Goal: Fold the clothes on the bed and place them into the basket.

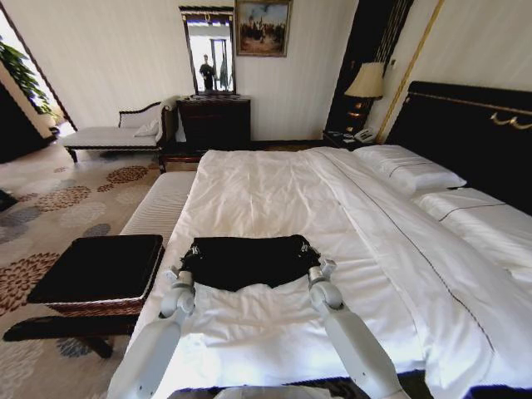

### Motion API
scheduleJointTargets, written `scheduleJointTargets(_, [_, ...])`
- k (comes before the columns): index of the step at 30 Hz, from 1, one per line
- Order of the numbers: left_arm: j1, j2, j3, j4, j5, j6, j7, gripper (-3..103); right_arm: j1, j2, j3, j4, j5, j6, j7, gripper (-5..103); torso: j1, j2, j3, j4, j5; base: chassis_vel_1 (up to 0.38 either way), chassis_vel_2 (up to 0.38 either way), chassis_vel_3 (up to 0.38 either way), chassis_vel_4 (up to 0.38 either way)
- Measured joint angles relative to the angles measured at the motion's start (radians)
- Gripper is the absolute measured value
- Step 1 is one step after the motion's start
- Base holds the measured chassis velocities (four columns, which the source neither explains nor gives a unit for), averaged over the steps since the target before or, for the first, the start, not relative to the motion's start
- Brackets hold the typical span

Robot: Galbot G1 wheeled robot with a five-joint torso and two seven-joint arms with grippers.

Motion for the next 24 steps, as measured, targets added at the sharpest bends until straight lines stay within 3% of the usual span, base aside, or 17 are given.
scheduleJointTargets(14, [0.077, 0.031, -0.019, -0.059, 0.024, -0.015, -0.007, 0, -0.087, 0.007, 0.018, 0.074, -0.011, 0.004, 0.002, 1, 0.000, 0.000, 0.000, 0.0000, 0.0000, 0.000, 0.000, 0.000, 0.000])
scheduleJointTargets(24, [0.125, 0.049, -0.021, -0.088, 0.083, -0.023, -0.019, 0, -0.124, 0.010, 0.008, 0.081, -0.029, 0.005, 0.005, 1, 0.000, 0.000, 0.000, -0.0001, 0.0000, 0.000, 0.000, 0.000, 0.000])
